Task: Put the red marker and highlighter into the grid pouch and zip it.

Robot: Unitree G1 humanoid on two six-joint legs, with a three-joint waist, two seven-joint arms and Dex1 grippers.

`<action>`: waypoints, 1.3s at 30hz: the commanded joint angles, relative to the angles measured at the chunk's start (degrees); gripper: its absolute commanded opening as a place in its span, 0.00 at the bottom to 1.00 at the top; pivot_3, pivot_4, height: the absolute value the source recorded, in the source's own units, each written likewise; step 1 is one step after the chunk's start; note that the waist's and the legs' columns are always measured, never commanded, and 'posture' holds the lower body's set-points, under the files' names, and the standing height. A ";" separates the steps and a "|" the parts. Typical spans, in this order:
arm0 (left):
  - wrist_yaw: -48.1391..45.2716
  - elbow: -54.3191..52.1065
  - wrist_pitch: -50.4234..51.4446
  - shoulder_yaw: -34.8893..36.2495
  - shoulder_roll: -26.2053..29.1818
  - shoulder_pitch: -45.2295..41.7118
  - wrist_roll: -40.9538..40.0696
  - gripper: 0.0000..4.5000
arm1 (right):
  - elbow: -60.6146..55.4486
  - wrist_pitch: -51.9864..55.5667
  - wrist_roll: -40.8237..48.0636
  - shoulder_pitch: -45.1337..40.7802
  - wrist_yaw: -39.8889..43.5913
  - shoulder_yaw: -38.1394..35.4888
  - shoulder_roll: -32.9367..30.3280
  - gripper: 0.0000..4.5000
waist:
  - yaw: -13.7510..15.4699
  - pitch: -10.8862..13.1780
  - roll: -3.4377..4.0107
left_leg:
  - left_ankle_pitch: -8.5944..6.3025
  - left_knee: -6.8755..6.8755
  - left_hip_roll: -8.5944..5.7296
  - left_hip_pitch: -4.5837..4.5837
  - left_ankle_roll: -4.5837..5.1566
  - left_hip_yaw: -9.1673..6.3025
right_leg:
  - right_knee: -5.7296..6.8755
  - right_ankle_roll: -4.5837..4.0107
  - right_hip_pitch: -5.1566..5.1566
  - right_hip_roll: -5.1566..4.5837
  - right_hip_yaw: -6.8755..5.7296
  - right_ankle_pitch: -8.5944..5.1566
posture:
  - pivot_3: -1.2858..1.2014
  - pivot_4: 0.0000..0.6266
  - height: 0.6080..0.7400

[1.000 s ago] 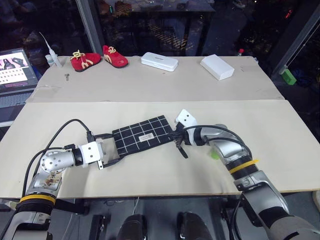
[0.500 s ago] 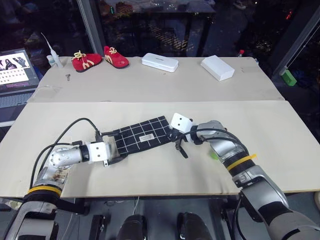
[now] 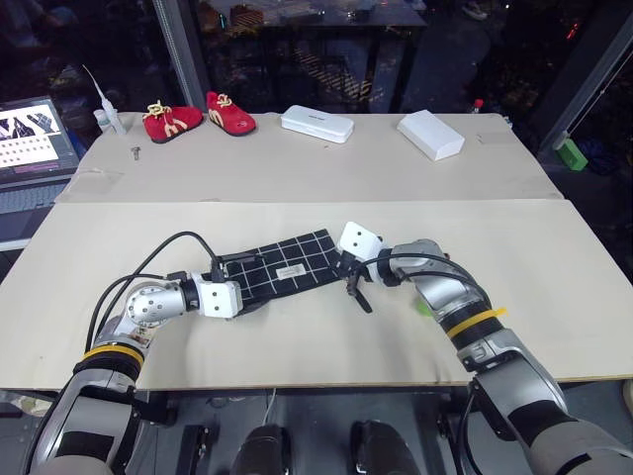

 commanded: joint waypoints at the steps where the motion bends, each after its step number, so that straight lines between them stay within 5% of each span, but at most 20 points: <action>1: -0.82 1.91 -1.38 -0.68 0.48 -0.63 -1.02 0.61 | 0.95 0.68 -0.34 1.00 0.10 -0.78 -0.50 0.00 | 0.00 0.00 0.00 | 0.00 0.00 0.01 0.00 0.00 0.00 | 0.01 0.00 0.00 0.00 -0.01 0.00 | 0.52 0.24 1.00; 9: -7.04 2.37 0.11 -0.91 -1.41 0.37 -8.54 0.01 | 0.30 1.03 0.60 1.34 1.72 -1.79 -1.07 0.00 | 0.02 -0.01 0.01 | -0.01 0.00 0.02 -0.01 0.01 -0.02 | 0.00 0.00 0.01 -0.04 -0.04 0.00 | 0.52 0.24 1.00; 14: -10.57 1.38 6.28 0.01 -2.43 1.33 -12.18 0.01 | 0.91 1.27 2.50 0.87 1.49 -4.61 -0.07 0.00 | 0.02 -0.01 0.01 | -0.01 0.00 0.01 -0.07 0.01 -0.03 | 0.02 0.01 0.01 -0.04 -0.07 0.00 | 0.52 0.24 1.00; 18: -12.56 -1.37 12.01 1.12 -2.79 2.62 -14.44 0.00 | 1.20 4.14 8.96 -3.11 -1.03 -12.76 1.53 0.27 | -0.06 0.00 0.01 | 0.00 0.00 0.02 -0.08 0.01 -0.05 | 0.03 0.01 -0.01 -0.04 -0.07 0.00 | 0.52 0.24 1.00; 23: -8.23 -6.84 17.56 4.59 -3.89 4.51 -16.16 0.00 | -6.47 18.84 20.36 -6.11 5.40 -20.68 -2.64 0.65 | -0.07 0.00 0.02 | -0.01 0.00 0.03 -0.13 0.02 -0.22 | 0.04 0.01 -0.06 -0.04 -0.07 0.00 | 0.52 0.24 1.00; 30: 0.69 -21.17 33.86 9.34 -6.96 7.86 -19.54 0.00 | -18.39 27.53 21.91 1.50 7.52 -18.53 -12.18 0.65 | 0.48 0.01 0.02 | -0.03 0.00 0.04 -0.27 0.04 -0.53 | -0.05 0.01 -0.05 -0.09 -0.23 0.01 | 0.52 0.24 1.00; 39: 4.46 -31.72 44.36 10.71 -9.70 10.42 -20.08 0.00 | -13.55 24.53 16.56 2.66 -3.30 -14.14 -6.30 0.65 | -0.64 0.01 0.02 | 0.00 0.00 0.00 -0.07 0.00 -0.42 | -0.07 0.01 -0.08 0.00 -0.06 0.00 | 0.52 0.24 1.00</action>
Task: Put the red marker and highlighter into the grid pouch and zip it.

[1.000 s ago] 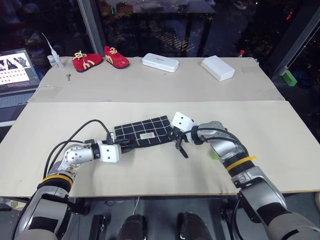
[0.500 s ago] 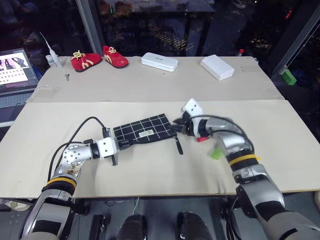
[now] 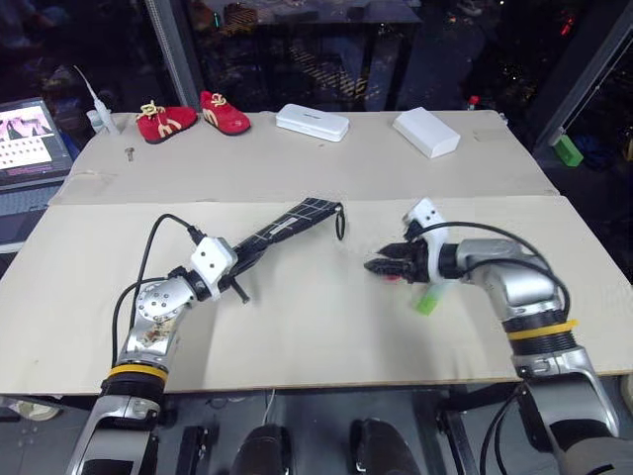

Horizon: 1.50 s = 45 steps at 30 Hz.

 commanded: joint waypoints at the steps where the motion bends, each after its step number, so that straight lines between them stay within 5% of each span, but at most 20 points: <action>1: 1.06 -3.30 1.33 1.02 -0.51 0.92 -0.57 0.00 | 4.99 -3.85 -2.18 -4.62 -6.15 -0.38 4.40 0.65 | -0.06 0.00 0.00 | 0.00 0.00 0.00 0.01 0.00 0.01 | 0.01 0.00 -0.01 0.00 0.00 0.00 | 0.52 0.24 1.00; 24: -0.14 -3.06 -0.23 1.07 -2.52 3.77 0.04 0.00 | 36.25 -22.09 -8.66 -18.90 -11.78 -0.44 15.31 0.65 | 0.18 0.01 0.02 | 0.01 -0.02 0.01 -0.16 -0.01 0.06 | 0.05 -0.01 -0.02 -0.02 -0.07 0.01 | 0.52 0.24 1.00; 27: -0.24 -2.74 -0.42 1.17 -2.35 3.63 0.13 0.00 | 35.94 -23.61 -8.64 -18.67 -9.84 -0.35 15.40 0.49 | 0.20 0.02 0.03 | 0.01 -0.02 0.01 -0.17 -0.01 0.06 | 0.04 -0.01 -0.02 -0.04 -0.07 0.01 | 0.52 0.24 1.00; 33: -0.25 -1.93 -0.68 1.50 -2.23 3.03 0.08 0.00 | 33.94 -23.83 -8.78 -17.78 -6.04 0.31 15.00 0.02 | 0.22 0.02 0.03 | 0.01 -0.02 0.02 -0.15 -0.01 0.02 | 0.06 -0.01 -0.01 -0.04 -0.07 0.01 | 0.52 0.24 1.00; 45: -0.72 -0.34 -1.31 1.38 -2.59 1.62 0.16 0.00 | 15.39 -16.78 -9.82 -11.82 5.13 8.24 12.61 0.01 | 0.39 0.02 0.03 | 0.00 -0.02 0.02 -0.16 0.00 -0.06 | 0.06 -0.01 -0.02 -0.04 -0.08 0.01 | 0.52 0.24 1.00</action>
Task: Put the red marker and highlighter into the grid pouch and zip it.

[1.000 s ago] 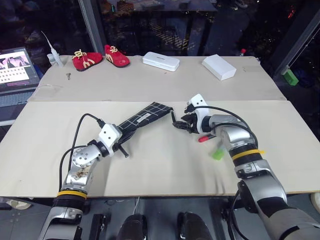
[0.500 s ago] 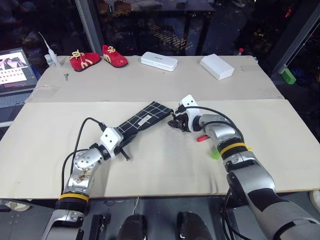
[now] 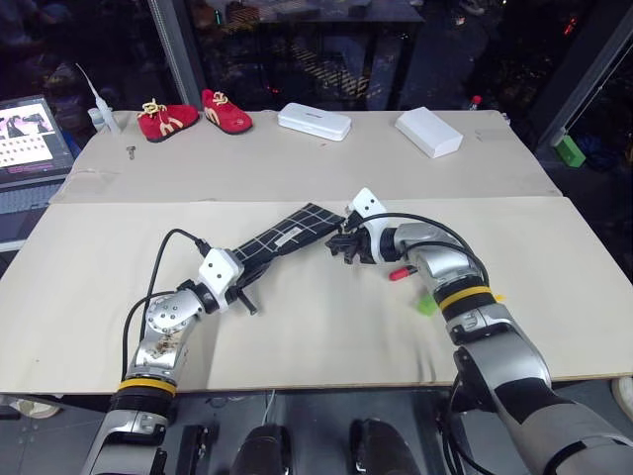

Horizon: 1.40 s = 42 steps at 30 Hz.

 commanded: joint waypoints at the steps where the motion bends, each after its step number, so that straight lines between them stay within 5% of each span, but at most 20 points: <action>1: -0.07 -0.09 -1.30 0.72 -0.06 -1.06 -0.49 0.00 | -9.47 3.06 -0.51 1.58 1.94 3.54 0.64 0.01 | -0.03 0.00 0.00 | 0.00 0.00 0.00 0.00 0.00 0.00 | 0.00 0.00 0.00 0.00 0.00 0.00 | 0.52 0.24 1.00; 23: -2.01 3.63 -2.63 0.32 -2.04 -3.67 -0.79 0.00 | -11.29 4.44 -3.26 -0.96 4.84 13.49 8.29 0.01 | 0.01 0.00 0.00 | 0.01 0.00 -0.05 0.04 -0.01 0.01 | 0.02 0.00 0.00 0.03 -0.02 0.00 | 0.52 0.24 1.00; 38: -0.98 1.96 -1.46 0.01 -3.68 -3.62 -0.45 0.00 | -9.53 5.76 -2.00 -2.65 4.77 10.87 11.23 0.01 | 0.08 0.00 0.00 | 0.01 0.00 -0.04 0.01 -0.01 -0.01 | 0.02 0.00 0.00 0.03 -0.04 0.00 | 0.52 0.24 1.00; 42: -0.57 0.64 -1.01 -0.13 -3.90 -2.96 -0.32 0.00 | -14.64 6.84 -1.67 0.79 5.94 9.96 6.29 0.26 | 0.15 0.00 0.00 | 0.01 0.00 -0.04 0.00 -0.01 -0.02 | 0.01 0.00 0.00 0.03 -0.06 0.00 | 0.52 0.24 1.00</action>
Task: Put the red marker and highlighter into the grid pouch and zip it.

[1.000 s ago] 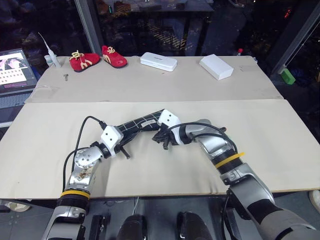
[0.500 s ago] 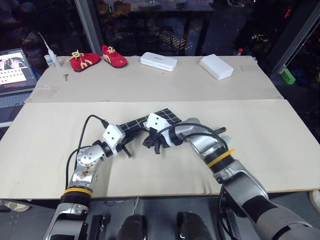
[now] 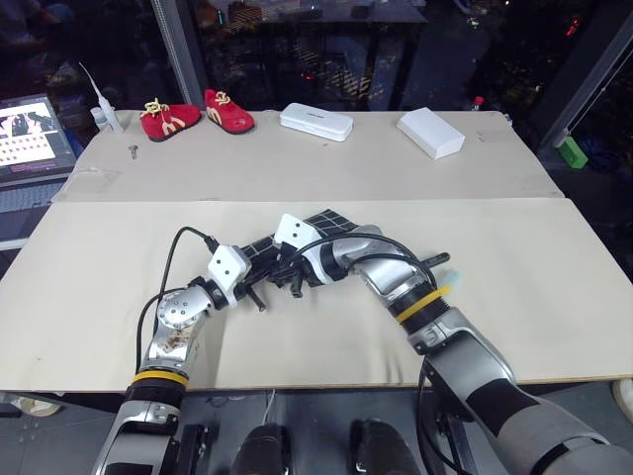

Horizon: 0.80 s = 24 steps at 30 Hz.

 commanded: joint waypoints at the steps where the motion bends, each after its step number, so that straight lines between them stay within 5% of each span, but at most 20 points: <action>1: 0.65 -3.39 0.34 -0.01 -0.11 -0.22 -0.37 0.00 | -9.03 2.45 1.88 3.16 2.60 -1.62 -4.78 0.35 | 0.13 0.00 0.00 | 0.00 0.00 0.00 -0.01 0.00 0.00 | -0.01 0.00 0.00 0.00 0.00 0.00 | 0.52 0.24 1.00; 8: 0.85 -4.01 1.02 0.31 0.38 -0.35 -0.69 0.00 | -29.96 17.56 9.76 13.14 4.11 -8.67 -16.29 0.87 | 0.11 0.00 0.00 | 0.00 0.03 -0.02 -0.10 0.01 -0.08 | -0.05 0.01 -0.02 -0.04 -0.07 0.00 | 0.52 0.24 1.00; 12: 0.88 -4.14 1.16 0.51 0.56 -0.37 -0.83 0.00 | -41.79 25.92 16.06 19.06 4.51 -14.33 -23.00 0.87 | 0.25 0.01 -0.02 | -0.01 0.02 0.00 -0.01 0.01 -0.12 | -0.12 0.00 0.00 0.00 -0.09 -0.01 | 0.52 0.24 1.00; 16: 0.80 -4.09 0.83 0.77 0.82 0.08 -0.88 0.00 | -48.85 33.30 15.25 23.35 -5.38 -24.46 -26.82 0.87 | 0.32 0.02 -0.03 | -0.01 0.02 0.01 0.03 0.01 -0.12 | -0.24 0.00 0.03 -0.04 -0.05 -0.01 | 0.52 0.24 1.00; 24: 0.56 -1.85 -0.21 0.76 0.76 -0.74 -0.69 0.00 | -54.97 42.93 7.50 26.50 -31.41 -35.08 -16.73 0.87 | 0.38 0.02 -0.04 | -0.01 0.00 -0.01 0.04 0.00 -0.08 | -0.20 0.00 0.00 -0.01 -0.01 -0.02 | 0.52 0.24 1.00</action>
